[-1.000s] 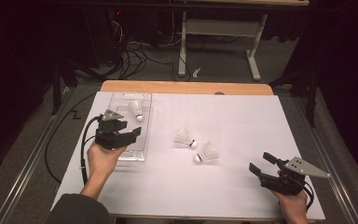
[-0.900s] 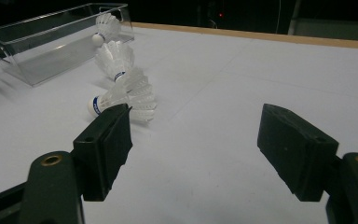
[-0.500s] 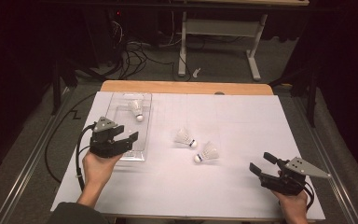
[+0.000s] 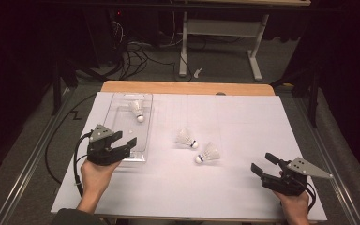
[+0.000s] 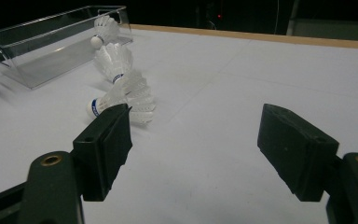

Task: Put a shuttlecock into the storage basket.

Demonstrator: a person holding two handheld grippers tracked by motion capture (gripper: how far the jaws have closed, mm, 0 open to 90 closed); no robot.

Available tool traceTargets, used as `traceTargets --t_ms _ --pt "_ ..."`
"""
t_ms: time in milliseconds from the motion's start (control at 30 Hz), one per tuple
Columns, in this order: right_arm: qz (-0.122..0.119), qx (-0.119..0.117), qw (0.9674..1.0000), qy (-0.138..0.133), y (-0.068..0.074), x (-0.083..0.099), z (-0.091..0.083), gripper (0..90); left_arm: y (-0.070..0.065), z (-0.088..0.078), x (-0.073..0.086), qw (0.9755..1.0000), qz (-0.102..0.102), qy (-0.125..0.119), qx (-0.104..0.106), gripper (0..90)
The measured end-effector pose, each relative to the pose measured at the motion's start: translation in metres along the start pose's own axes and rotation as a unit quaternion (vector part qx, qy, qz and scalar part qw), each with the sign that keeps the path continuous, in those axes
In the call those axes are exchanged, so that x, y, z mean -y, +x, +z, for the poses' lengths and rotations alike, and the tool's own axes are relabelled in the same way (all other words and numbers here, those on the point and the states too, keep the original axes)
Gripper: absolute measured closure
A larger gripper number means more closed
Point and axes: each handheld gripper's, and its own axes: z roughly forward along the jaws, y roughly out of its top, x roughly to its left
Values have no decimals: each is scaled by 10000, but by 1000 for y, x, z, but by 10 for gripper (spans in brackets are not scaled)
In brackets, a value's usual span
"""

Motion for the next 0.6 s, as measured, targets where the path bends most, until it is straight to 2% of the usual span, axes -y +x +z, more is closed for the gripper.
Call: traceTargets --t_ms 233,600 --pt "3 6 10000 11 0 0 0 264 -3 -2 5 10000 67 -12 36 391" --pt "-2 3 10000 -5 0 0 0 263 -6 -3 15 9999 25 -70 89 388"
